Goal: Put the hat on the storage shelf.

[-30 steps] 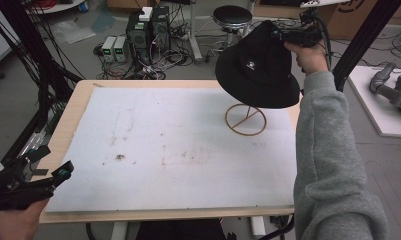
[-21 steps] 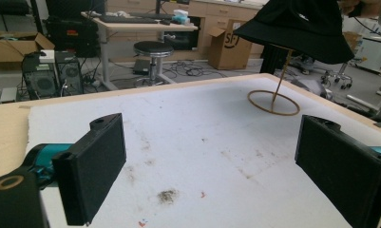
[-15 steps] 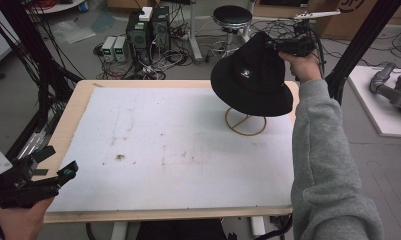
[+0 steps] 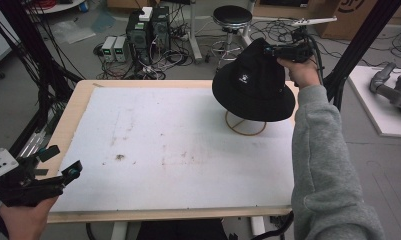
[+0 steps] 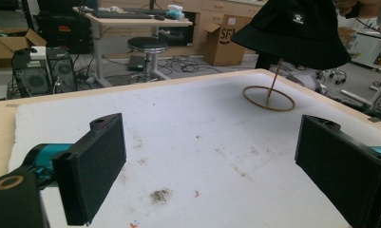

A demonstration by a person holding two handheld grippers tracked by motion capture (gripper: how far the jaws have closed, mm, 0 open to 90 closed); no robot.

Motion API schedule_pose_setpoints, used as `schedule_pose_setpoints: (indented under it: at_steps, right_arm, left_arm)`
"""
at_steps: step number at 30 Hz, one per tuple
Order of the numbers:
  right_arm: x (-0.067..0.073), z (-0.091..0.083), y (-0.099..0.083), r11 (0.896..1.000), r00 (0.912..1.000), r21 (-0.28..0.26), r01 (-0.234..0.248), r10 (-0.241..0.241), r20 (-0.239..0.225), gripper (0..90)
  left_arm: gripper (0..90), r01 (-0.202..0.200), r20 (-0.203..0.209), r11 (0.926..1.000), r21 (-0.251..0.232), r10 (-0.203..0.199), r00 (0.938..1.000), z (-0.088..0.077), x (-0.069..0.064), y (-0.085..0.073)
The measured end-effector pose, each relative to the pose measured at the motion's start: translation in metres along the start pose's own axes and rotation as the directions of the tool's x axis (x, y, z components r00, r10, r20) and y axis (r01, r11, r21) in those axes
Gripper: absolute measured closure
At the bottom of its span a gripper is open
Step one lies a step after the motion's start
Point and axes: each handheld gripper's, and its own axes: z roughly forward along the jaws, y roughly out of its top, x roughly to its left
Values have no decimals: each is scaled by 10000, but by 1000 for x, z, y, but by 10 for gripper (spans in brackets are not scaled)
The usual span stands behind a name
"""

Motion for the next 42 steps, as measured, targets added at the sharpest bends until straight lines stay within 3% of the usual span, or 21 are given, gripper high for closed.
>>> schedule_pose_setpoints:
  at_steps: [7,12,14,17,18,20,23,28,42]
  right_arm:
    - [5,-8,2,9999,9998,-160,23,-20,204,576]
    - [9,-14,2,9989,9967,-88,-460,465,660,265]
    - [13,-19,1,9991,9959,-106,-408,415,800,144]
    - [21,-27,-1,9997,9971,-80,-242,247,726,107]
    - [25,-31,-2,9998,9954,-178,-132,149,950,105]
    - [31,-38,-3,9986,9941,-507,-172,225,1062,8]
    - [40,-51,-9,9932,9967,-1163,78,17,817,11]
    - [50,-63,-24,9944,9968,-1033,204,-122,789,11]
    - [78,-90,-67,9855,9972,-1686,170,-44,750,11]
  left_arm:
    - [101,5,12,10000,-11,-5,10000,2,-1,1]
    - [101,-69,150,10000,-62,70,9999,5,-5,3]
    - [101,-128,229,9999,-69,130,9997,7,-5,4]
    - [101,-159,273,9997,-198,164,9995,11,-7,4]
    - [101,-231,285,9995,-201,237,9993,12,-8,4]
    - [101,-223,292,9996,-149,227,9993,14,-8,4]
    - [101,-176,335,9997,-196,183,9993,17,-7,4]
    - [101,-144,434,9997,-217,153,9989,22,-6,6]
    - [101,-199,723,9997,-108,206,9972,36,-11,8]
